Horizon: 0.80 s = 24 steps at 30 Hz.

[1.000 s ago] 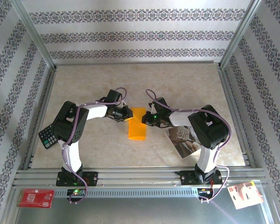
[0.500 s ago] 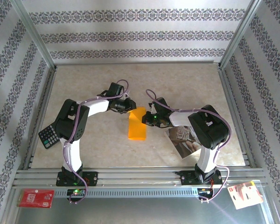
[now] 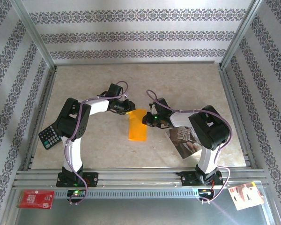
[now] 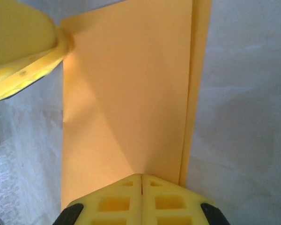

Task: Fold a paper plane with a square sheet of paper (pick it up from the middle)
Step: First fold in half a square sheet of paper at the center of the table.

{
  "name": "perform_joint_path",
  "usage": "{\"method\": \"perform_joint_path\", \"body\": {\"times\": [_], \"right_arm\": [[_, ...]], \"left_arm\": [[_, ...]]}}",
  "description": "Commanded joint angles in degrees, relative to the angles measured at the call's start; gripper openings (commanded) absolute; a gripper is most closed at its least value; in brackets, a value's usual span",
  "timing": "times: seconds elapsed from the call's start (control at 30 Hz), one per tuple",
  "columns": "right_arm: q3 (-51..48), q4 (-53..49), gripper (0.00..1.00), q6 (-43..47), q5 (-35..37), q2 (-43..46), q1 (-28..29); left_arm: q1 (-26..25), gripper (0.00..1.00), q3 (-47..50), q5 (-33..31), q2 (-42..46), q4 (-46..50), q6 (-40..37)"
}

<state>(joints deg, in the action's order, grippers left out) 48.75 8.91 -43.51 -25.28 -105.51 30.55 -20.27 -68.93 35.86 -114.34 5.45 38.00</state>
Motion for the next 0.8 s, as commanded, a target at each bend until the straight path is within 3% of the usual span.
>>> {"method": "perform_joint_path", "body": {"times": [0.0, 0.17, 0.4, 0.77], "right_arm": [[-3.5, -9.78, 0.0, 1.08, 6.17, -2.33, -0.32], [-3.42, -9.61, 0.0, 1.15, 6.03, -2.74, -0.31], [-3.66, -9.61, 0.0, 1.31, 6.03, -2.85, -0.39], [-4.13, -9.36, 0.0, 1.16, 6.19, -2.59, -0.46]], "left_arm": [[-0.94, 0.27, 3.49, 1.69, 5.11, -1.32, 2.26], [-1.73, 0.25, 6.69, 1.77, 4.92, -2.83, 3.09], [-0.35, 0.22, 7.11, -2.96, 2.56, 0.27, 0.19], [-5.41, 0.23, 15.57, 0.83, 14.26, -3.7, 6.13]]}}
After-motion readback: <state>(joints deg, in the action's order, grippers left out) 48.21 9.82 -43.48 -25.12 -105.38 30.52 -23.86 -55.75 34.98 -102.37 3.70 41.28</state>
